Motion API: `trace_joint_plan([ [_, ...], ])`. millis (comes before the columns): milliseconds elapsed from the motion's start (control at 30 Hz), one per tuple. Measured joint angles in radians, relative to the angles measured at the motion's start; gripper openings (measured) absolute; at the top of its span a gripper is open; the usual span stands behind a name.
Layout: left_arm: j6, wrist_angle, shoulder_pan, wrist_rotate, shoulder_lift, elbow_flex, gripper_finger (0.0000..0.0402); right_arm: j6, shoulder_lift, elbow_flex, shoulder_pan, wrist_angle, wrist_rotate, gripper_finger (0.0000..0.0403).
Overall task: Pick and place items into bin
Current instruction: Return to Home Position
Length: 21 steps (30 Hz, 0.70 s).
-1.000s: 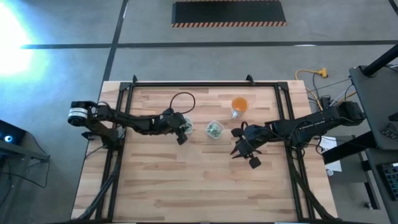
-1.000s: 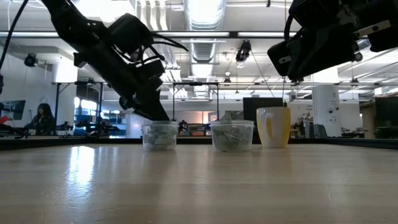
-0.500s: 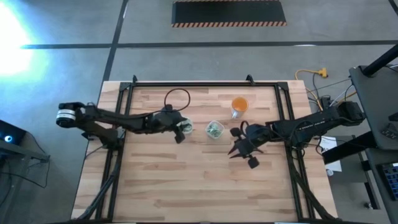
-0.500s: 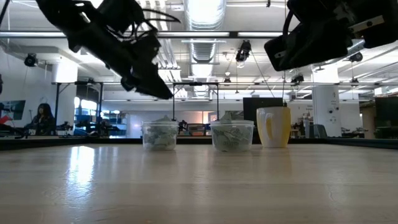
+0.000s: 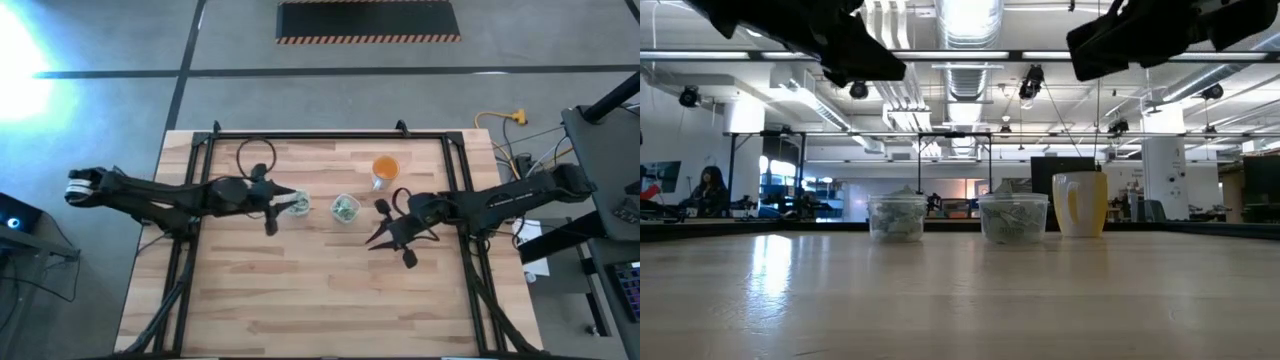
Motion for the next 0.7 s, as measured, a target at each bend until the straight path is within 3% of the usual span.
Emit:
trace_joint_plan([
  [100,-0.019,-0.042,-0.008,0.001,-0.05,-0.002,0.0118,-0.029,-0.086,0.009,0.0,-0.126,0.032,0.0068],
  [233,0.028,-0.035,-0.034,0.053,-0.126,-0.05,0.0118,0.018,-0.248,-0.003,0.0,-0.226,0.161,0.0068],
  [500,0.042,0.114,-0.033,0.121,-0.324,-0.251,0.0118,0.07,-0.647,-0.166,-0.004,-0.201,0.265,0.0068],
  [700,0.044,0.236,-0.033,0.127,-0.452,-0.39,0.0118,0.128,-0.862,-0.281,-0.022,-0.199,0.289,0.0068],
])
